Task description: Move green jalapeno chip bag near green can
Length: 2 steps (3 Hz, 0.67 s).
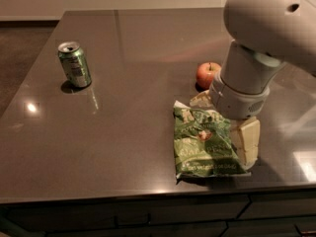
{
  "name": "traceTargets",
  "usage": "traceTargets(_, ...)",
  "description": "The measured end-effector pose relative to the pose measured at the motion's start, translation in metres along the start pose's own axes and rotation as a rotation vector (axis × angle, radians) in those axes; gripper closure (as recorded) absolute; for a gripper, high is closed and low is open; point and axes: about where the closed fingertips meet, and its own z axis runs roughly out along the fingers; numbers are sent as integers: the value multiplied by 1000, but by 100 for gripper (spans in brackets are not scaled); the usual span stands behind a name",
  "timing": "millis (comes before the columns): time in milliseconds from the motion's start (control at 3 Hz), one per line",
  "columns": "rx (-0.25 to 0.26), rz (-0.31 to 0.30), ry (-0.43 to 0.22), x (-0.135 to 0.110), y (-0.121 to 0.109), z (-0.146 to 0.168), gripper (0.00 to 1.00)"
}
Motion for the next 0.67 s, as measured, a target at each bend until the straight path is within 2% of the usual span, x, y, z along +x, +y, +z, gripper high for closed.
traceTargets(333,-22,-23,2,-3,0,7,3)
traceTargets(667,-38,-30,1,-4,0,9,25)
